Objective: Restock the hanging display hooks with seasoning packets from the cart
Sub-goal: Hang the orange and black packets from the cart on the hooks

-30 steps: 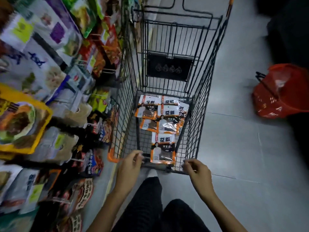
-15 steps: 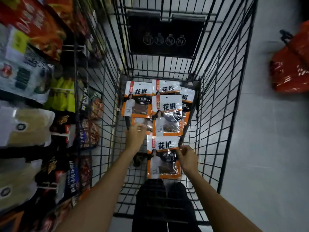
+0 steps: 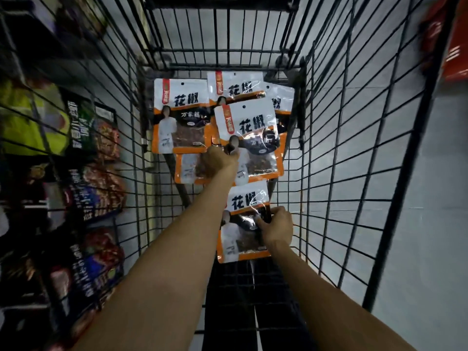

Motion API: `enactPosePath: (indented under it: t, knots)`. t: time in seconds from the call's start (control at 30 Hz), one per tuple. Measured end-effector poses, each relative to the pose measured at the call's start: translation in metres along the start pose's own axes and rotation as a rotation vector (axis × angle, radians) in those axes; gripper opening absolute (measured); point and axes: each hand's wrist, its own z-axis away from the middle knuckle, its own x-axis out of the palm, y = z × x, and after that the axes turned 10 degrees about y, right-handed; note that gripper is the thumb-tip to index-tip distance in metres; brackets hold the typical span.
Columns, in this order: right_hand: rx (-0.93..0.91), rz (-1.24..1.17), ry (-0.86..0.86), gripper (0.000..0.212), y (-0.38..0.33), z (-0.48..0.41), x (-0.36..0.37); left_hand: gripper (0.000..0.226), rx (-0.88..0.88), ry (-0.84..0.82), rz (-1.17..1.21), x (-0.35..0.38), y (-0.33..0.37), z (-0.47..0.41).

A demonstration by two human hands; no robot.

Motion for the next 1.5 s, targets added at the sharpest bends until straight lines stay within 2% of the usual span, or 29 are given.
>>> enactPosePath:
  t: [0.1, 0.23, 0.33, 0.47, 0.53, 0.67, 0.8, 0.9, 1.03, 1.17, 1.27, 1.4, 1.5]
  knots:
    - [0.067, -0.064, 0.003, 0.037, 0.001, 0.001, 0.001, 0.031, -0.051, -0.041, 0.057, 0.000, 0.004, -0.003]
    - [0.121, -0.185, -0.046, 0.034, 0.001, 0.005, -0.006, 0.008, -0.040, -0.167, 0.247, -0.026, -0.008, -0.001]
    - [0.168, -0.283, -0.110, 0.032, 0.002, 0.009, -0.015, 0.023, -0.055, -0.235, 0.346, -0.056, -0.026, -0.003]
    - [0.191, -0.355, -0.128, 0.037, 0.000, 0.015, -0.029, 0.040, -0.091, -0.134, 0.400, -0.092, -0.042, -0.008]
    - [0.164, -0.360, -0.133, 0.035, -0.003, 0.020, -0.036, 0.038, -0.114, -0.114, 0.423, -0.107, -0.046, -0.008]
    - [0.156, -0.423, -0.174, 0.009, -0.013, 0.029, -0.050, 0.032, -0.133, -0.160, 0.451, -0.133, -0.044, -0.001]
    - [0.147, -0.576, -0.191, 0.003, -0.033, 0.043, -0.079, 0.034, -0.119, -0.193, 0.462, -0.164, -0.037, 0.015]
    - [0.086, -0.651, -0.212, 0.010, -0.054, 0.060, -0.109, 0.029, -0.097, -0.203, 0.491, -0.195, -0.029, 0.036]
    - [0.011, -0.749, -0.275, 0.012, -0.080, 0.086, -0.155, 0.039, -0.040, -0.164, 0.607, -0.235, -0.015, 0.071]
    - [-0.130, -0.780, -0.285, 0.003, -0.101, 0.108, -0.201, 0.029, 0.041, -0.047, 0.760, -0.274, -0.005, 0.114]
    - [-0.235, -0.802, -0.328, 0.005, -0.111, 0.124, -0.230, 0.050, 0.123, 0.024, 0.816, -0.301, -0.003, 0.149]
    - [-0.428, -0.781, -0.345, 0.010, -0.122, 0.150, -0.261, 0.040, 0.218, 0.133, 0.806, -0.337, -0.008, 0.193]
    - [-0.547, -0.765, -0.390, 0.009, -0.130, 0.174, -0.280, 0.044, 0.278, 0.208, 0.863, -0.363, -0.017, 0.228]
